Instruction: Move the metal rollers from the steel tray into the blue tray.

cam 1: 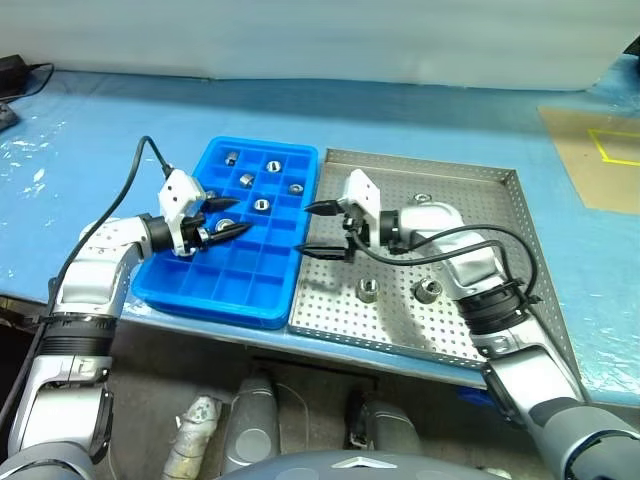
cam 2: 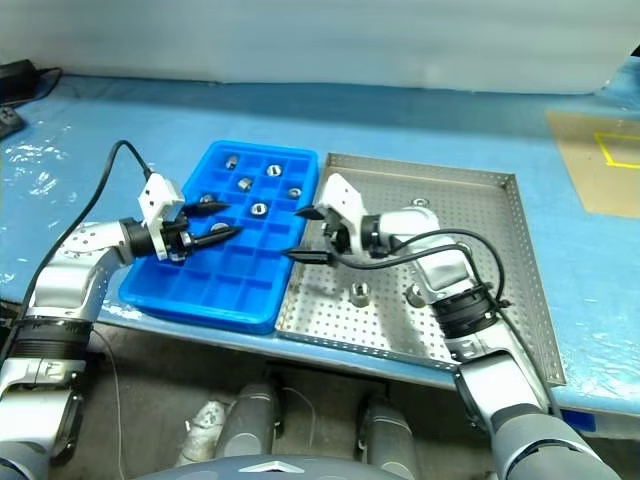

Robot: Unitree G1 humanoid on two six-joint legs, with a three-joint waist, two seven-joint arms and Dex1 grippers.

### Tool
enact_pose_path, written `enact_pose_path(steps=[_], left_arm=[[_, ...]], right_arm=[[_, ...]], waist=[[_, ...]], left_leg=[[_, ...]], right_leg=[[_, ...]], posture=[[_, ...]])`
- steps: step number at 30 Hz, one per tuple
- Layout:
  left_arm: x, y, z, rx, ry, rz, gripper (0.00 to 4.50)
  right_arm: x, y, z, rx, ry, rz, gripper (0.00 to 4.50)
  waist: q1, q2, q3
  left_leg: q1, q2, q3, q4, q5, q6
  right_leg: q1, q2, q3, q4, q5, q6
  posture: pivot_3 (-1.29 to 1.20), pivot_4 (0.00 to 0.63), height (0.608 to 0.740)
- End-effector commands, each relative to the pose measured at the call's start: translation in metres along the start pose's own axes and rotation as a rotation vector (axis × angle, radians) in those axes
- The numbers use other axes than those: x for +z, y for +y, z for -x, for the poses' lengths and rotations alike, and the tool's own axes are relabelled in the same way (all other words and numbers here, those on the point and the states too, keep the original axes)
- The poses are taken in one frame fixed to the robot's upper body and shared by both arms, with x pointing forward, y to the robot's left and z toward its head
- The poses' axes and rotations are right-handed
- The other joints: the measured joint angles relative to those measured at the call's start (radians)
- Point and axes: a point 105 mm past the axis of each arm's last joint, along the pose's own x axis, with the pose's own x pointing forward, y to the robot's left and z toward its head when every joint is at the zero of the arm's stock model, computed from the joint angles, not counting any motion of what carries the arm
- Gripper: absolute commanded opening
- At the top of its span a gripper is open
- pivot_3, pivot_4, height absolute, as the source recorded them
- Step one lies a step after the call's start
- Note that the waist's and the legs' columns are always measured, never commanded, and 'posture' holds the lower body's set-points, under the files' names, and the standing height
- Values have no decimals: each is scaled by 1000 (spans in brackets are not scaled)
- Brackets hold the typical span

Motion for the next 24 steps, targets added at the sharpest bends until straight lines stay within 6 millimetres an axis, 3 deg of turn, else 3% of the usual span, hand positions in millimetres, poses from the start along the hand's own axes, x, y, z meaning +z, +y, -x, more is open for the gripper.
enact_pose_path(steps=[1,4,8,12,17,24], left_arm=[[55,2,-13,-56,-121,-109,3049],[73,1,-29,-124,-146,-158,3049],[75,-10,-47,-223,-134,-192,3049],[67,-22,-95,-382,-78,-251,3049],[64,-28,-130,-502,-8,-223,3049],[31,-61,-135,-831,200,-347,3049]], right_arm=[[3,0,19,-33,-11,14,4223],[-10,-4,34,-93,29,-10,4223],[-15,-6,44,-155,41,-30,4223],[-20,-4,59,-262,43,-53,4223],[-27,6,75,-347,65,-80,4223],[-28,24,104,-479,75,-133,4223]], waist=[[-2,0,0],[-6,0,0],[-20,1,-1],[-31,1,-1],[-54,1,-1],[-103,1,-1]], left_leg=[[0,0,0,1,0,0],[1,0,0,2,1,-1],[4,-1,2,1,0,0],[3,0,1,1,0,0],[1,-2,2,4,-2,4],[4,-2,3,3,-4,6]], right_leg=[[0,0,0,0,0,0],[1,0,1,1,1,1],[3,0,4,0,1,1],[2,2,3,0,1,2],[2,1,4,-1,4,7],[6,1,4,-4,4,8]], posture=[[57,150,740],[32,150,740],[23,150,740],[-121,150,740],[-267,150,740],[-410,150,740]])
